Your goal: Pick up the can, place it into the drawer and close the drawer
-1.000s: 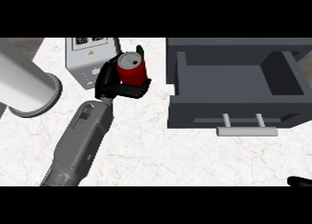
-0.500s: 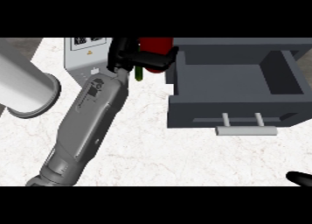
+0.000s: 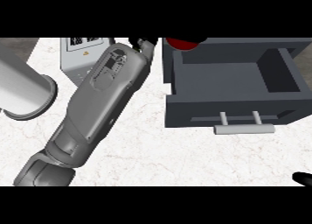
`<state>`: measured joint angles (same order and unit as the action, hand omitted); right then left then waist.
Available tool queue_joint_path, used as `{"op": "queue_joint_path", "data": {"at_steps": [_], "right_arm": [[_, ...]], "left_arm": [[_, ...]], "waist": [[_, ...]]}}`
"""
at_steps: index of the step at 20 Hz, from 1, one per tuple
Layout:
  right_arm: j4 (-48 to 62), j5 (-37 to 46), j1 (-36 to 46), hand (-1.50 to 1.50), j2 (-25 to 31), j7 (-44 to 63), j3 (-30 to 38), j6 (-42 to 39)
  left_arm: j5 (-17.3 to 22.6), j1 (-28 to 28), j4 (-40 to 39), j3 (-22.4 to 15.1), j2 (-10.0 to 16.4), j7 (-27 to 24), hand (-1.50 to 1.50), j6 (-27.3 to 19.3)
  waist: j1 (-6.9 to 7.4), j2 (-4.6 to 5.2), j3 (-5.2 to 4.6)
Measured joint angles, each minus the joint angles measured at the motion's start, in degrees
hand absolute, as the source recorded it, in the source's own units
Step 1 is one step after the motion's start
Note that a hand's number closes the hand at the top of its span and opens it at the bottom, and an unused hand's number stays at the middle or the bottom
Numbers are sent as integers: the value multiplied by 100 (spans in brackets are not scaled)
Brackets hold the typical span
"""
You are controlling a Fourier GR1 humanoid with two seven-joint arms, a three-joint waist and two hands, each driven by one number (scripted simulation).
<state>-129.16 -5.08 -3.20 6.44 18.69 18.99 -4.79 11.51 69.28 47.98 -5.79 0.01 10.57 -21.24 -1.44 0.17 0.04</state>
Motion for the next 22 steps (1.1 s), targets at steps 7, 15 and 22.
{"op": "queue_joint_path", "data": {"at_steps": [7,15,22], "right_arm": [[-35,-72,234,-150,122,220,19,40],[-55,34,352,-150,77,273,-157,88],[43,102,575,-150,130,331,-265,107]], "left_arm": [[423,1019,-961,-305,-1,76,150,-321],[874,1798,-2001,-623,-1,-96,150,-533],[1200,2081,-2539,-948,-1,-359,-150,-932]], "waist": [[-102,24,3],[-252,67,8],[-380,106,13]]}}
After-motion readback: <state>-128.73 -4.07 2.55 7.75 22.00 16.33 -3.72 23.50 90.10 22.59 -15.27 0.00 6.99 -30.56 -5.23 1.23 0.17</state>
